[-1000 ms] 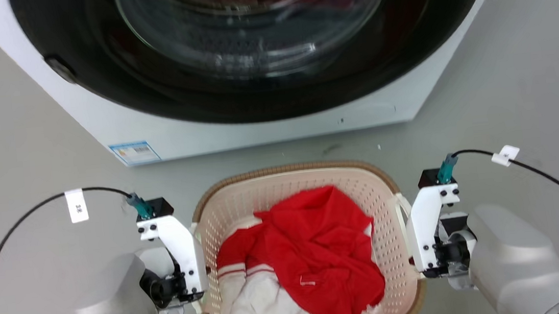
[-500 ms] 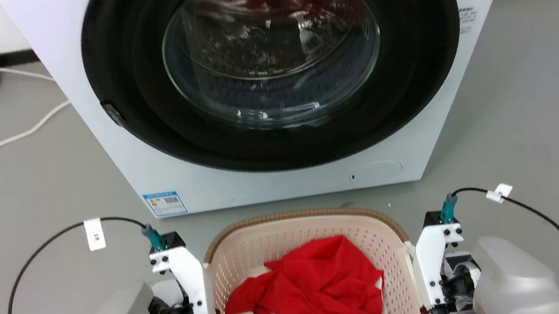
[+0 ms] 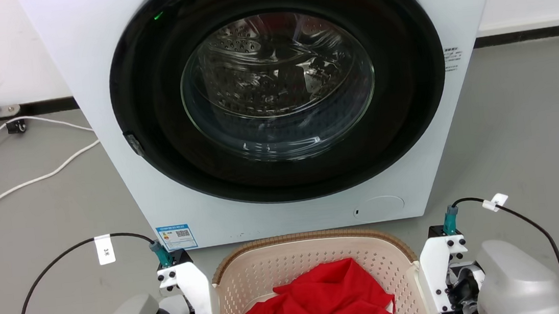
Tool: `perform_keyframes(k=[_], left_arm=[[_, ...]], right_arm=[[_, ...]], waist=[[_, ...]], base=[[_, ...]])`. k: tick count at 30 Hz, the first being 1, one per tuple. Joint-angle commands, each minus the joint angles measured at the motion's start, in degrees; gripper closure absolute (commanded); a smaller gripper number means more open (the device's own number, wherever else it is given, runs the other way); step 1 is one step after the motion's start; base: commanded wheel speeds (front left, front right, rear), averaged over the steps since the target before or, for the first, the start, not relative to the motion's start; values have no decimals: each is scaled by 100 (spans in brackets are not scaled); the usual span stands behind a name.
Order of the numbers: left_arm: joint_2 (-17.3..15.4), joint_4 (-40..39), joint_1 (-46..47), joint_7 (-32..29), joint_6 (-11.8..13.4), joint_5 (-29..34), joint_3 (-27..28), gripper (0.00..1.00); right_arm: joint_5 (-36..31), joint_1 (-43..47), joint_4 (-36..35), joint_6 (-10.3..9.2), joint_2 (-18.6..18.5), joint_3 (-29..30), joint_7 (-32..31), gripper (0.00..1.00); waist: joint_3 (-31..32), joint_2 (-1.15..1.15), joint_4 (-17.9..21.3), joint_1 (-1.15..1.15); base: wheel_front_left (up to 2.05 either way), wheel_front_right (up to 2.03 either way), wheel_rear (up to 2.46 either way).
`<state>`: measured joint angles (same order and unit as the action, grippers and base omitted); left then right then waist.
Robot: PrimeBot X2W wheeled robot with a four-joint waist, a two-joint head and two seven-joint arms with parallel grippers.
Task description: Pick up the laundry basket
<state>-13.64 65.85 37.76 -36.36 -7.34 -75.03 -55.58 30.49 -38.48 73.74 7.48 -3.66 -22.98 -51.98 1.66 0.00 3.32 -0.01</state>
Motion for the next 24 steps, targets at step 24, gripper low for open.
perform_keyframes(k=[24], left_arm=[[119,34,-40,95,-26,-155,-88,100]], right_arm=[[-518,-62,10,2,61,374,-256,100]], waist=[[224,0,-101,1]], base=[[0,0,0]])
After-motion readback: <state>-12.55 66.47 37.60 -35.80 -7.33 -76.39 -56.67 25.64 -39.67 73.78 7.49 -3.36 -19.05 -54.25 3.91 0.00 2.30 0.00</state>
